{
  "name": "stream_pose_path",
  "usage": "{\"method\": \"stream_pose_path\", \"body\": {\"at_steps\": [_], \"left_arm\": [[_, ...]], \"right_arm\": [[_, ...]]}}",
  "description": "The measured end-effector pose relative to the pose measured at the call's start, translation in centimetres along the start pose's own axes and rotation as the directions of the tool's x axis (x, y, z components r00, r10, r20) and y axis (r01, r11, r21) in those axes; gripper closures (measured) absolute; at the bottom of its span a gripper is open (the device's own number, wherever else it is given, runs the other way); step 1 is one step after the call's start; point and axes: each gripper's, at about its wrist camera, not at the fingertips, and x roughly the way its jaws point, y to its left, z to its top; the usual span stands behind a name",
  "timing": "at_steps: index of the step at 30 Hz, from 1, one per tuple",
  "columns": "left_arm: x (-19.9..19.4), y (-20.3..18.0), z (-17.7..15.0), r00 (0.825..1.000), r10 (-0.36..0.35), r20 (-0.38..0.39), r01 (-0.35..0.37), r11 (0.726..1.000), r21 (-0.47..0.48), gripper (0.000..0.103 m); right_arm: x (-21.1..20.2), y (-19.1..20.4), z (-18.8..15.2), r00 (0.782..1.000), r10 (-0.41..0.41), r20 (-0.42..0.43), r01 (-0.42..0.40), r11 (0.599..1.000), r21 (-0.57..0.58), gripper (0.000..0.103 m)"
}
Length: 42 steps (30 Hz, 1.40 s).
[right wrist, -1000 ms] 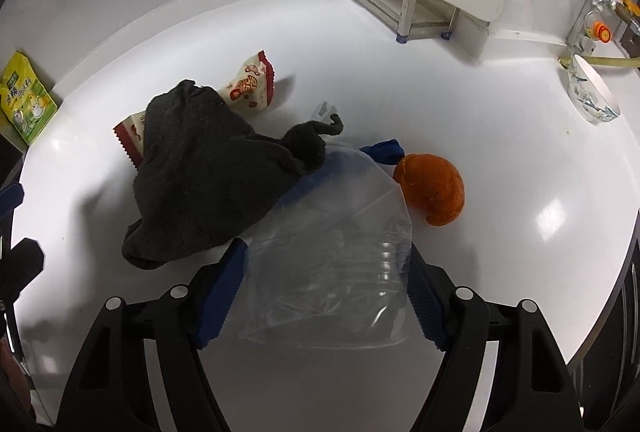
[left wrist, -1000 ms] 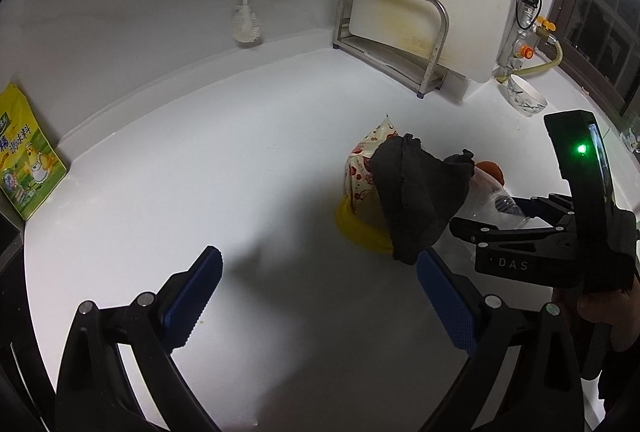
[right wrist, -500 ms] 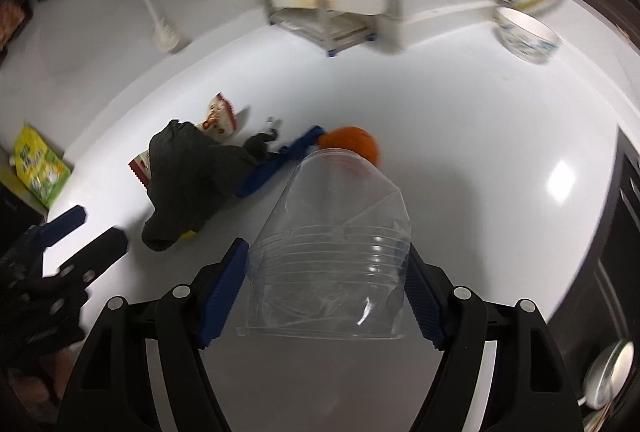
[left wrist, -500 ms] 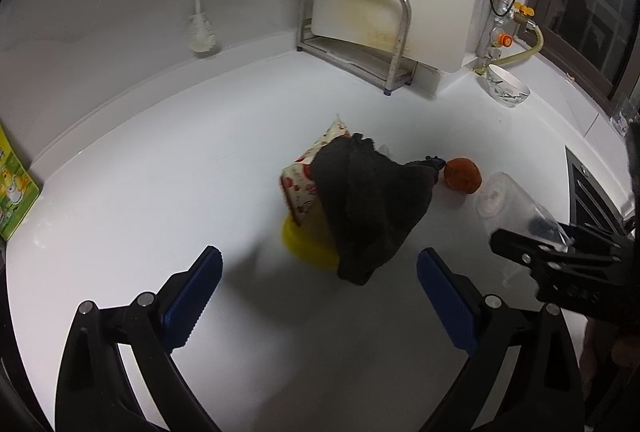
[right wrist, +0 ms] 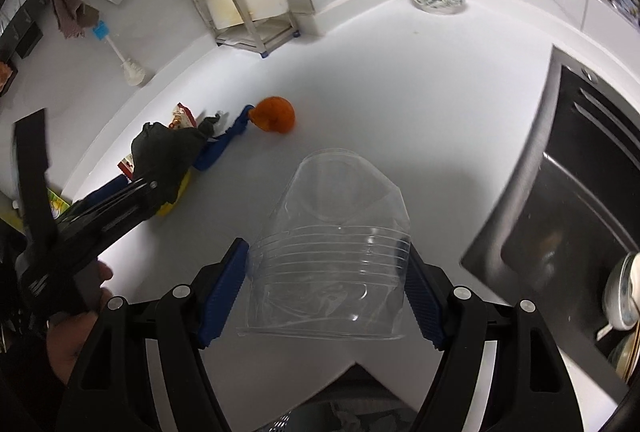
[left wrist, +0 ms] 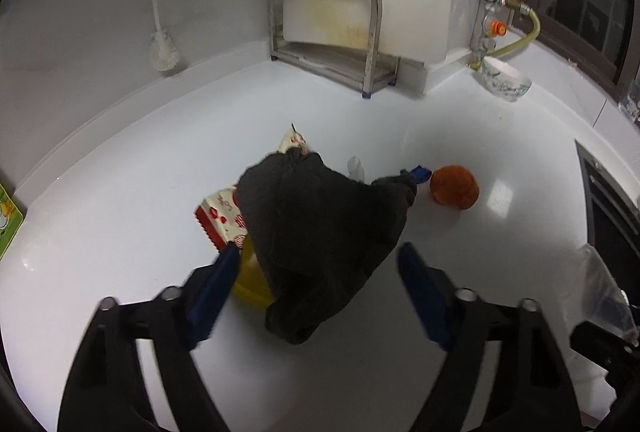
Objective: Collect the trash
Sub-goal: 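Grasp the dark grey cloth with left tool while right tool lifts the clear cups, then carry cloth and cups over the grey bin and open both tools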
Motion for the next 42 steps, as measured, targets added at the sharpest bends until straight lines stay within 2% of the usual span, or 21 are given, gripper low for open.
{"method": "stream_pose_path", "body": {"at_steps": [1, 3, 5, 11, 22, 27, 35, 42], "left_arm": [[0.3, -0.1, -0.1, 1.000, 0.007, -0.010, -0.007, 1.000, 0.003, 0.040], [0.5, -0.3, -0.2, 1.000, 0.022, -0.005, -0.022, 1.000, 0.009, 0.045], [0.2, -0.2, -0.3, 1.000, 0.015, 0.003, -0.015, 1.000, 0.003, 0.063], [-0.6, 0.4, -0.1, 1.000, -0.014, 0.003, 0.014, 1.000, -0.011, 0.079], [-5.1, 2.5, 1.8, 0.997, -0.028, 0.068, 0.031, 0.998, -0.051, 0.085], [-8.1, 3.6, 2.6, 0.993, 0.002, 0.119, 0.005, 0.999, -0.054, 0.087], [-11.9, 4.2, 0.9, 0.991, 0.033, 0.127, -0.025, 0.998, -0.060, 0.090], [-16.3, 3.3, -2.0, 0.989, 0.059, 0.139, -0.046, 0.994, -0.096, 0.090]], "right_arm": [[0.0, -0.1, -0.3, 1.000, -0.001, -0.002, 0.001, 1.000, 0.005, 0.031], [0.3, 0.0, -0.5, 1.000, -0.007, -0.008, 0.007, 1.000, 0.007, 0.031], [0.5, 0.1, -0.9, 1.000, -0.008, -0.014, 0.009, 1.000, 0.010, 0.031], [0.4, 0.7, -1.2, 1.000, 0.008, -0.015, -0.008, 1.000, 0.014, 0.031], [-0.8, 1.7, -1.3, 0.999, 0.039, -0.006, -0.039, 0.999, 0.006, 0.031], [-1.8, 1.9, -2.0, 0.998, 0.058, 0.011, -0.058, 0.998, 0.000, 0.031], [-3.2, 1.6, -3.8, 0.995, 0.098, 0.005, -0.098, 0.995, -0.018, 0.031], [-5.3, 1.0, -5.5, 0.990, 0.140, -0.011, -0.140, 0.988, -0.066, 0.031]]}}
